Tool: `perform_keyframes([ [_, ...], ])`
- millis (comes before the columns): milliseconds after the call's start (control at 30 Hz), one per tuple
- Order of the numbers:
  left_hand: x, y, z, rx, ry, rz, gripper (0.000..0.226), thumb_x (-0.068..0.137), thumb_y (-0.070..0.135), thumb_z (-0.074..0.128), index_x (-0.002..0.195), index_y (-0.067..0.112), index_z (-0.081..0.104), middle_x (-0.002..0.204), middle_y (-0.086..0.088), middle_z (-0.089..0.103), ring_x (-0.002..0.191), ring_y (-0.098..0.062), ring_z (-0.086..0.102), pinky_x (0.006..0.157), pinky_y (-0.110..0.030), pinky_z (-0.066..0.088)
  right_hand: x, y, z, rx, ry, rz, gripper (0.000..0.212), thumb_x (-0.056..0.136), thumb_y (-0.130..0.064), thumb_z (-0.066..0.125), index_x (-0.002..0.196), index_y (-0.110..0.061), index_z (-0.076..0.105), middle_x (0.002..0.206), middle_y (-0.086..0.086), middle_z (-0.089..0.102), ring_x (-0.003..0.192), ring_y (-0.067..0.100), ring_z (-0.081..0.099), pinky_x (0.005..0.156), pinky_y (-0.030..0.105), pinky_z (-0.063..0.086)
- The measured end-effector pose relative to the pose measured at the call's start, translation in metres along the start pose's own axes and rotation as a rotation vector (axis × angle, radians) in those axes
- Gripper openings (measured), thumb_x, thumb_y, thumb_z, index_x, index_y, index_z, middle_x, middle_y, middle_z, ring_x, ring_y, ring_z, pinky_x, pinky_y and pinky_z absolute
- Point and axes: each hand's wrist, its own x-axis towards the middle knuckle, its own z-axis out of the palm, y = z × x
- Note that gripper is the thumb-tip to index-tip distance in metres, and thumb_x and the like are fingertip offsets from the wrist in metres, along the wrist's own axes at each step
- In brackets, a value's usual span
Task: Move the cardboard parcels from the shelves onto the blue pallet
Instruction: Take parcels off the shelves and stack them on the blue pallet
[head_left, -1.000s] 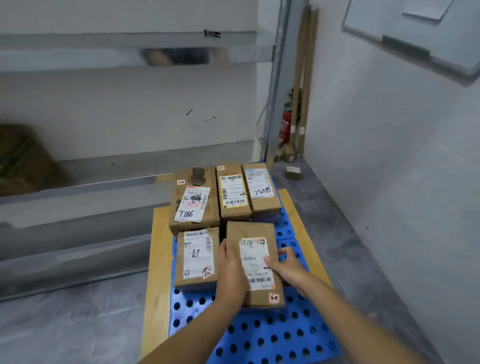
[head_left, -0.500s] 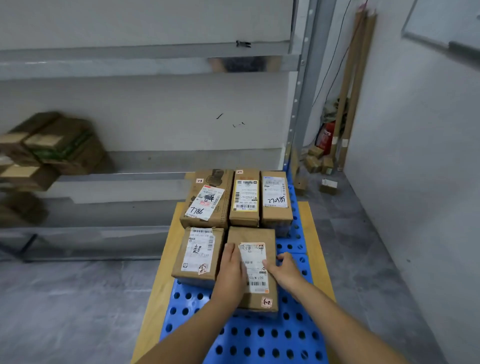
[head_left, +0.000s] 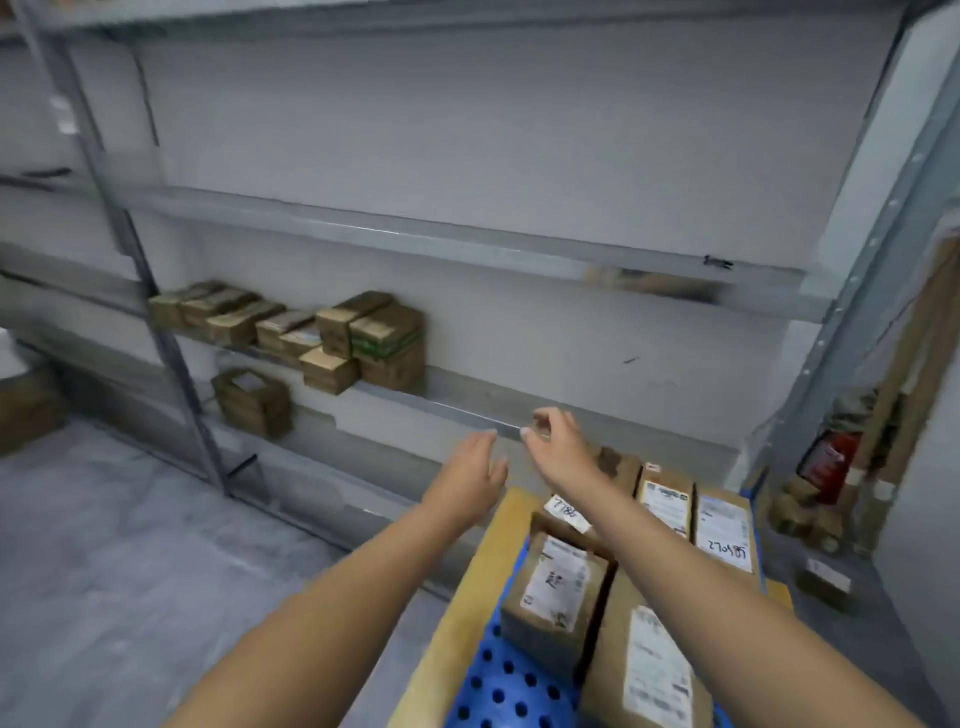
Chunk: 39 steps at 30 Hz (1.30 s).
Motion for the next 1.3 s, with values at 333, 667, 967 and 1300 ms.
perform_keyframes([
  [333, 0.012, -0.157, -0.206, 0.277, 0.204, 0.016, 0.057, 0.103, 0.035, 0.044, 0.149, 0.004, 0.034, 0.154, -0.011, 0.036, 0.145, -0.026, 0.028, 0.120, -0.036, 0.019, 0.049, -0.188, 0.150, -0.023, -0.108, -0.201, 0.054, 0.098, -0.030, 0.052, 0.145, -0.007, 0.038, 0.148, 0.011, 0.038, 0.140, 0.025, 0.033, 0.116, 0.034, 0.025],
  [667, 0.030, -0.276, -0.271, 0.320, 0.127, 0.014, 0.062, 0.104, 0.037, 0.039, 0.154, 0.004, 0.022, 0.164, -0.012, 0.011, 0.153, -0.023, 0.005, 0.124, -0.037, 0.003, 0.076, -0.251, 0.261, -0.037, -0.115, -0.115, 0.055, 0.098, -0.029, 0.051, 0.147, -0.009, 0.036, 0.151, 0.010, 0.036, 0.141, 0.025, 0.030, 0.117, 0.035, 0.025],
  [967, 0.098, -0.320, -0.279, 0.285, 0.107, 0.077, 0.062, 0.104, 0.036, 0.039, 0.154, 0.004, 0.021, 0.164, -0.011, 0.015, 0.152, -0.020, 0.008, 0.124, -0.035, 0.004, 0.159, -0.274, 0.283, -0.009, -0.060, -0.082, 0.050, 0.097, -0.027, 0.051, 0.142, -0.008, 0.042, 0.146, 0.010, 0.044, 0.136, 0.024, 0.039, 0.110, 0.034, 0.031],
  [1300, 0.241, -0.359, -0.278, 0.234, 0.012, 0.051, 0.061, 0.105, 0.036, 0.037, 0.156, 0.006, 0.021, 0.164, -0.010, 0.015, 0.152, -0.022, 0.010, 0.124, -0.036, 0.007, 0.301, -0.243, 0.307, 0.079, -0.032, 0.079, 0.052, 0.100, -0.029, 0.046, 0.148, -0.012, 0.034, 0.153, 0.009, 0.036, 0.138, 0.026, 0.038, 0.110, 0.037, 0.032],
])
